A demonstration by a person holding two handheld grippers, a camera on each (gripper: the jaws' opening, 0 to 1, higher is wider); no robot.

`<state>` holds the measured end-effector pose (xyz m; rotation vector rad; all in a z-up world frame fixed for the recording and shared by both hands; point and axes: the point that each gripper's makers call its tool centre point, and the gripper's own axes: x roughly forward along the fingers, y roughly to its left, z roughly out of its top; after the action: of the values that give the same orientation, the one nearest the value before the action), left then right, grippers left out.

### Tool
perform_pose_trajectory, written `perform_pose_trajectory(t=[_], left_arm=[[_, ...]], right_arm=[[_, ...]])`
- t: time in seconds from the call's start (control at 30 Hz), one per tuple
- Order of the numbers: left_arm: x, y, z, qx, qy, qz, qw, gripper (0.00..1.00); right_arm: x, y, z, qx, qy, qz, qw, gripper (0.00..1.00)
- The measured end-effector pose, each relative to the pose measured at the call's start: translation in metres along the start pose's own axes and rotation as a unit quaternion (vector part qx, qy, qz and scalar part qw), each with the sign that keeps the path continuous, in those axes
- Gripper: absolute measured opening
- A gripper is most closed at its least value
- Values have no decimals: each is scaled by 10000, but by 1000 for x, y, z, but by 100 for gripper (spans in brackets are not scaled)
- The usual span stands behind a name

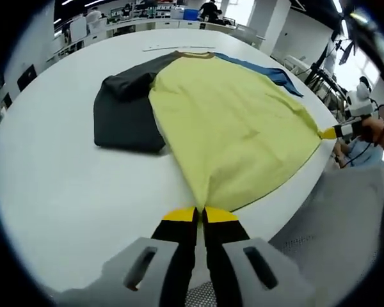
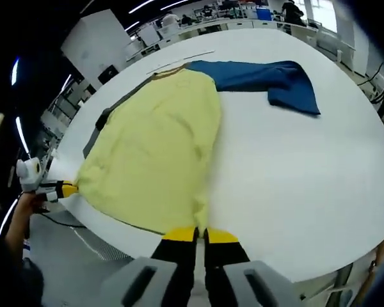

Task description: Fold the garment on the visible template until the final outline fits inside the template.

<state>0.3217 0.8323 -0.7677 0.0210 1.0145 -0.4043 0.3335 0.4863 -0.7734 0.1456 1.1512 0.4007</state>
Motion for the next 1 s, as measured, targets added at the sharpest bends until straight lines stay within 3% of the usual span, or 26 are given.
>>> perform_pose_trajectory(t=[0.1,0.2,0.33,0.47,0.57,0.67,1.0], left_arm=[[0,-1,-3,53,12,-40,10000,1],[0,-1,-2,118,-24,-41,9999,1],[-1,-1,-4,164,-36,-22,9999,3],[-1,-3,-3,3,-105,-117,9999,8],[0,-3,-4,-150,-59,-146,9998,11],[2,2,-10,-355,75,-8,9993,3],[2,-1,-15,-386,158,-21,9991,0]], right_arm=[[1,-3,-4,-461,111,-143,9988,2],[-2,-10,-6,-799,222,-407,9957,11],[-5,-10,-2,-817,122,-442,9956,20],[-2,-15,2,-671,65,-484,9966,18],[-1,-15,2,-586,50,-495,9970,10],[1,-15,0,-509,89,-464,9976,0],[-4,-18,-3,-500,185,-418,9977,0]])
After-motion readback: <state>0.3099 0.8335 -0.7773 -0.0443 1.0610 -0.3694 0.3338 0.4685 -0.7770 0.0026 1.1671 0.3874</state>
